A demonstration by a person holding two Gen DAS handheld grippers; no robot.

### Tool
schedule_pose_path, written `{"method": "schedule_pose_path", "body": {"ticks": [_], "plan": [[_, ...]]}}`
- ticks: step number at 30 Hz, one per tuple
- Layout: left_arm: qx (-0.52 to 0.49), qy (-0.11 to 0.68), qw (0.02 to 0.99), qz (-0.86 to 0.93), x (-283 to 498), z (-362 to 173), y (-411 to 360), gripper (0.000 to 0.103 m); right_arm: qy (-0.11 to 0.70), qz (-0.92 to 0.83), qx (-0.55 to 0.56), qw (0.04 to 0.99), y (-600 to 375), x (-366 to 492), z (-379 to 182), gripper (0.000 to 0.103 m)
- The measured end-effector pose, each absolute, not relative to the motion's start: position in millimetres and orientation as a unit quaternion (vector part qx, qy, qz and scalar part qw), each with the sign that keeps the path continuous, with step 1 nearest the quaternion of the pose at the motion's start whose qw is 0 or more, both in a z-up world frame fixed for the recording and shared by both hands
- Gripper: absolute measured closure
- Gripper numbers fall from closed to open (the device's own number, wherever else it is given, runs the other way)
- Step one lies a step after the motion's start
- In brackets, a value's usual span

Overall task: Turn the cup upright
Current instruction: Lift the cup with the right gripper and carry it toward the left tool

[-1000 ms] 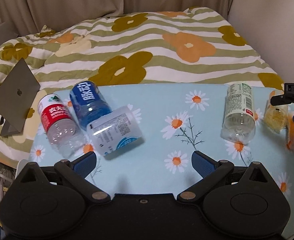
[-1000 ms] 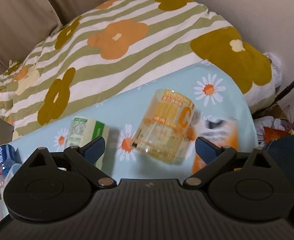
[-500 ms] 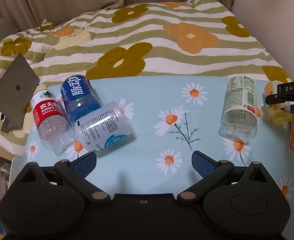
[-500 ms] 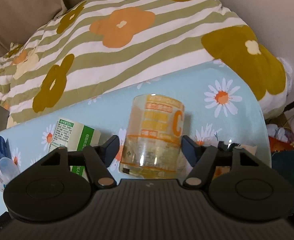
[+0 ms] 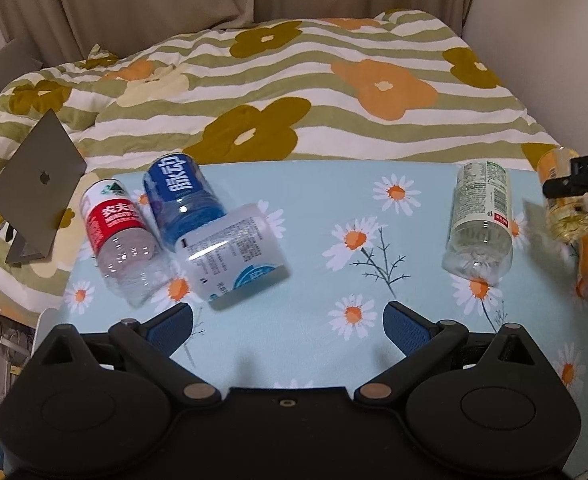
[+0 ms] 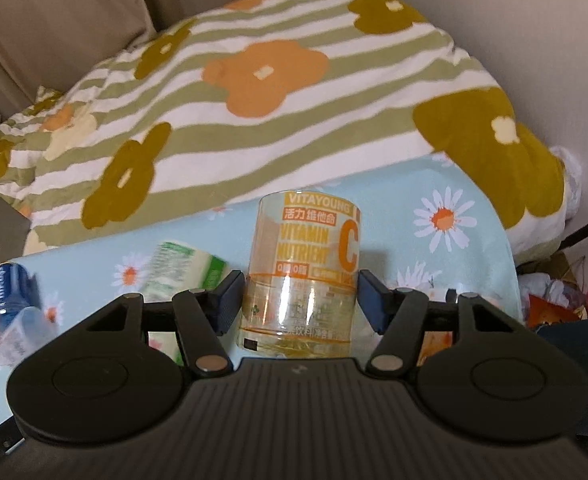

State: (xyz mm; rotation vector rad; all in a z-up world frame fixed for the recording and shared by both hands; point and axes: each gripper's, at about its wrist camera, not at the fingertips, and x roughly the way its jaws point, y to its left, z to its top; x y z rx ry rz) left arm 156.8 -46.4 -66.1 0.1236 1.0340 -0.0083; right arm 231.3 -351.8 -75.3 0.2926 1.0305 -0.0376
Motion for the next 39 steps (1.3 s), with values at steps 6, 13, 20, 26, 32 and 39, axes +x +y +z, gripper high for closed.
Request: {"method": "schedule_pose_path", "body": {"ticks": [6,13,20,26,32,39], "plan": [[0.047,0.482,0.875,-0.019,135,-59,-25,0.000,0.476,0.012,0.130,0.870,-313,194,-46,0.027],[0.042,0.467,0.882,-0.041,102,-56,5,0.000,0.490,0.029,0.115,0.864,-253,145,-47,0.027],[0.037,0.468,0.881,-0.059,82,-64,33,0.000,0.506,0.043,0.108,0.854,-195,104,-77,0.026],[0.049,0.476,0.875,-0.069,74,-78,44,0.000,0.513,0.049,0.083,0.853,-162,89,-105,0.027],[0.063,0.483,0.870,-0.074,72,-87,49,0.000,0.515,0.036,0.071,0.854,-155,89,-116,0.026],[0.070,0.482,0.869,-0.080,74,-89,52,0.000,0.519,0.027,0.062,0.852,-151,91,-119,0.021]]}}
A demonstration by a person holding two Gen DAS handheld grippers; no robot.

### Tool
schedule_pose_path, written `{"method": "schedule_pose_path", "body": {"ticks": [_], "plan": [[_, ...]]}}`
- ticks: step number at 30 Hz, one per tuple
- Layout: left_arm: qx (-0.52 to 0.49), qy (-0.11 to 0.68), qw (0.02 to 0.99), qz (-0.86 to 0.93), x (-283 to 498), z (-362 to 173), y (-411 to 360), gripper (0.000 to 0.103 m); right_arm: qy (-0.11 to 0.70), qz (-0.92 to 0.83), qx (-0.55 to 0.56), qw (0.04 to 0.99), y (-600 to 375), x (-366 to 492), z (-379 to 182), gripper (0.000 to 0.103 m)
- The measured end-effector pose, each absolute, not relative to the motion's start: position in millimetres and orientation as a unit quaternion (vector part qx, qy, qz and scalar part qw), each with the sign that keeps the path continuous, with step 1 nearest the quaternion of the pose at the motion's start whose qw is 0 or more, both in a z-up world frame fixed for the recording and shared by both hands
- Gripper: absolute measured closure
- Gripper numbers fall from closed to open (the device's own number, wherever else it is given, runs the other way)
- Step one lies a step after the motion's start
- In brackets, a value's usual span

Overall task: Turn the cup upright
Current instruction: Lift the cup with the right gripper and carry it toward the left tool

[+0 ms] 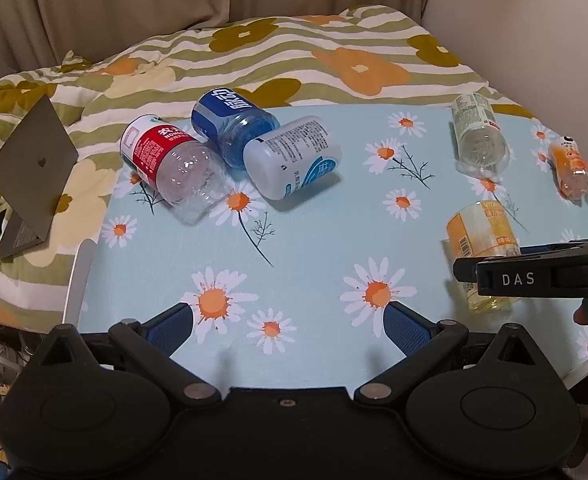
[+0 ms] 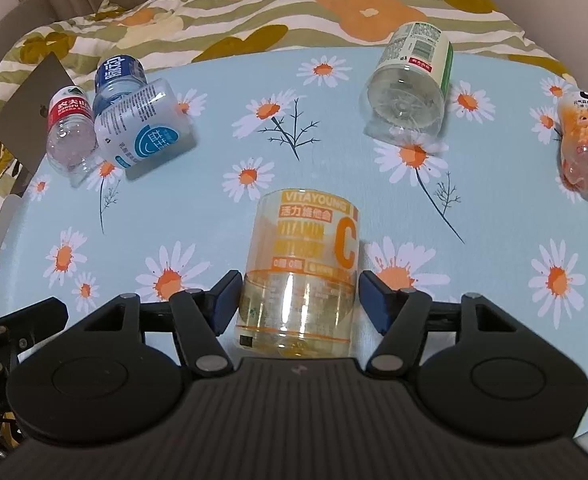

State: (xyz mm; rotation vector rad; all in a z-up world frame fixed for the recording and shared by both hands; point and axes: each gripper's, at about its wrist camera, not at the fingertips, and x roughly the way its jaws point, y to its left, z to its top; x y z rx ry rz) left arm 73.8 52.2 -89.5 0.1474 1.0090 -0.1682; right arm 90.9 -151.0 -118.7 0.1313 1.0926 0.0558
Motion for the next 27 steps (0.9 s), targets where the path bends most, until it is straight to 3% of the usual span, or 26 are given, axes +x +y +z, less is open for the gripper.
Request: {"method": "schedule_pose_path", "body": {"ticks": [3,13,27], "plan": [[0.069,0.483,0.869,-0.082,74,-89,54,0.000,0.520,0.021,0.061,0.852,-149,91,-117,0.008],[0.065,0.481,0.869,-0.092,73,-77,54,0.000,0.514,0.014,0.089,0.853,-157,82,-84,0.000],[0.032,0.487,0.868,-0.092,94,-48,-6,0.000,0.488,0.002,0.072,0.870,-247,53,-46,0.000]]}}
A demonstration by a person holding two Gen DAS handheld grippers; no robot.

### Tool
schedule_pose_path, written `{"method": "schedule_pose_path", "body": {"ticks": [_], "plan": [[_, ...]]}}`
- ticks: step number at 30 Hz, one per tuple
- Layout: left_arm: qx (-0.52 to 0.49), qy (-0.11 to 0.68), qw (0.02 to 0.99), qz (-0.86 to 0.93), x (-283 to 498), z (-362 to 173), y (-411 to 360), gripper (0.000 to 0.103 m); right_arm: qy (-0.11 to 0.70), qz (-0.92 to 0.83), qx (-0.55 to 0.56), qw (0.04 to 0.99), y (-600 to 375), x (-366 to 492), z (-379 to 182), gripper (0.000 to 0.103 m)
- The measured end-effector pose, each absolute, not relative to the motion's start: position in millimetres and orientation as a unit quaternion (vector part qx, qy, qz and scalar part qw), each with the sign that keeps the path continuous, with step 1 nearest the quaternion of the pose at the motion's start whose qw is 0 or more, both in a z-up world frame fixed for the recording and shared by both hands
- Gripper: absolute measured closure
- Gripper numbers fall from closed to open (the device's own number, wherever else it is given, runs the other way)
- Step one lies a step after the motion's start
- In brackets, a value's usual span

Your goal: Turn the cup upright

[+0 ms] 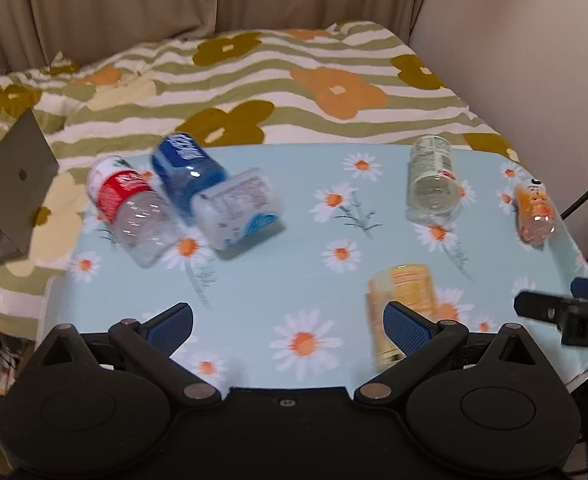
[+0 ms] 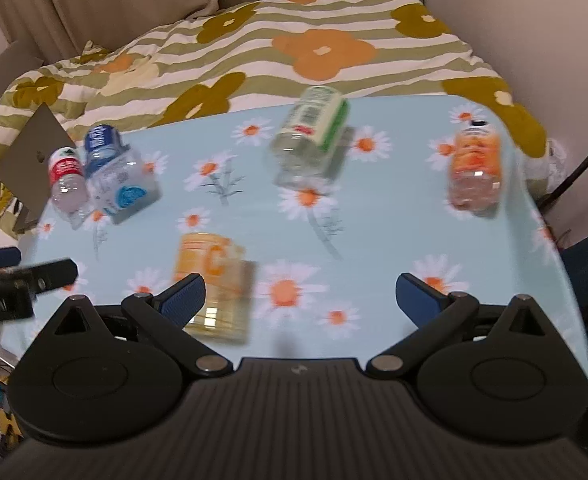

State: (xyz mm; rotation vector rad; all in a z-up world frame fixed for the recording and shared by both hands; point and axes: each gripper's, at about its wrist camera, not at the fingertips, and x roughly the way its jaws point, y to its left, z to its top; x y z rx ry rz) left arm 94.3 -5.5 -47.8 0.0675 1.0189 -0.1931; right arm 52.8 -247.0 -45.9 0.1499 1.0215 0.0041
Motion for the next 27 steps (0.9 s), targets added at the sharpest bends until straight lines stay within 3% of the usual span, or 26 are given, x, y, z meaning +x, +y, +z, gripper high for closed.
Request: {"method": "schedule_pose_path", "body": {"ticks": [10,15,27], "plan": [[0.027,0.565,0.819,-0.096,138,-73,-76,0.001,0.496,0.052,0.033,0.866,-305,50,-69,0.000],[0.038,0.607,0.789,-0.090,160,-95,-103,0.002,0.515,0.072,0.070,0.852,-333,58,-91,0.000],[0.066,0.666,0.740,-0.067,183,-135,-122,0.022,0.541,0.110,0.132,0.823,-361,61,-122,0.000]]}}
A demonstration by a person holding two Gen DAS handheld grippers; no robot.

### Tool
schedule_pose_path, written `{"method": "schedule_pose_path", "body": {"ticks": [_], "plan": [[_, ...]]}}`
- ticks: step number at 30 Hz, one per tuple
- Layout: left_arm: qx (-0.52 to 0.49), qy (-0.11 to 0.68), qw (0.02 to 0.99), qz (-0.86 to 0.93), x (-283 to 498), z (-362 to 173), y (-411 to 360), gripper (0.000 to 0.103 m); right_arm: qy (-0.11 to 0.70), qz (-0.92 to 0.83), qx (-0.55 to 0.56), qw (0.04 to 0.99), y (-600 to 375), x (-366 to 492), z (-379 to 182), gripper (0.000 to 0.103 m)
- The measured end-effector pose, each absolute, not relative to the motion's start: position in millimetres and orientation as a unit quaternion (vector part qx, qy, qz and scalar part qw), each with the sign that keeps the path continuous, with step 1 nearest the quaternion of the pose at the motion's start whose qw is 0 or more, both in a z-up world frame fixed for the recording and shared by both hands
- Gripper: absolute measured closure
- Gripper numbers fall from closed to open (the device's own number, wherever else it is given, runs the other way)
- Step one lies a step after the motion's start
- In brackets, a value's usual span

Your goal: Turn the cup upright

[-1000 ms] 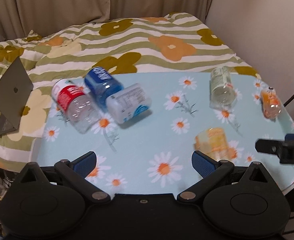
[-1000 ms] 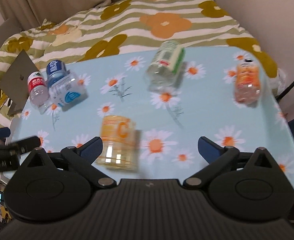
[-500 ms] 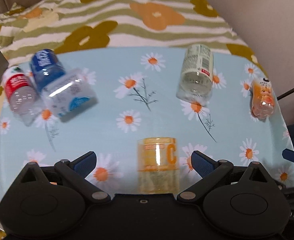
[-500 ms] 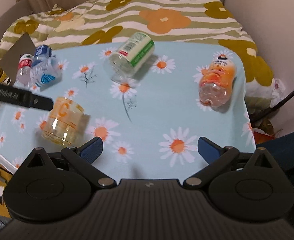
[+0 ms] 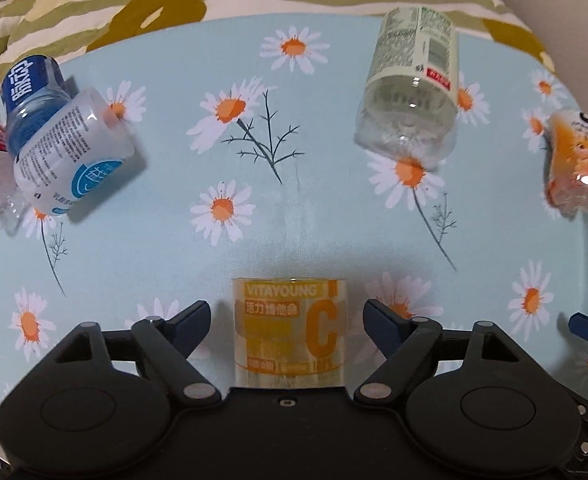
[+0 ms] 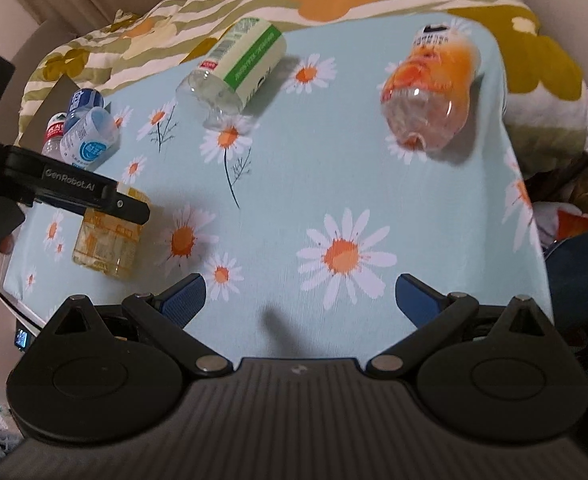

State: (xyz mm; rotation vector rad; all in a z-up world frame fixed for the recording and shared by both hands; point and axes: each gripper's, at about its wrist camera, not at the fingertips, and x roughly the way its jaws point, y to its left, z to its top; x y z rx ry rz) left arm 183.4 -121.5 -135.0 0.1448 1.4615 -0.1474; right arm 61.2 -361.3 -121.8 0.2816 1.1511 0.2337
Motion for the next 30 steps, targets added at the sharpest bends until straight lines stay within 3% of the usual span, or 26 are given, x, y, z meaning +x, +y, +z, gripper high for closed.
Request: {"method": "schedule_pose_path", "body": {"ticks": [1,2,10,17,23,30], "plan": [[0.068,0.670,0.736,-0.068,184,-137,-122,0.036,0.542,0.111,0.135,0.822,-362,61,-124,0.000],[0.067,0.675,0.732,-0.069,185,-139,-123,0.039,0.542,0.111,0.137,0.821,-363,61,-125,0.000],[0.065,0.674,0.732,-0.075,184,-137,-122,0.041,0.535,0.105,0.150,0.825,-373,62,-124,0.000],[0.041,0.646,0.757,-0.090,171,-102,-117,0.042,0.515,0.104,0.143,0.839,-368,59,-106,0.000],[-0.039,0.514,0.854,-0.064,130,-75,-97,0.041,0.498,0.103,0.136,0.850,-359,60,-95,0.000],[-0.075,0.373,0.924,-0.040,99,-98,-99,0.041,0.507,0.107,0.083,0.851,-339,62,-94,0.000]]}}
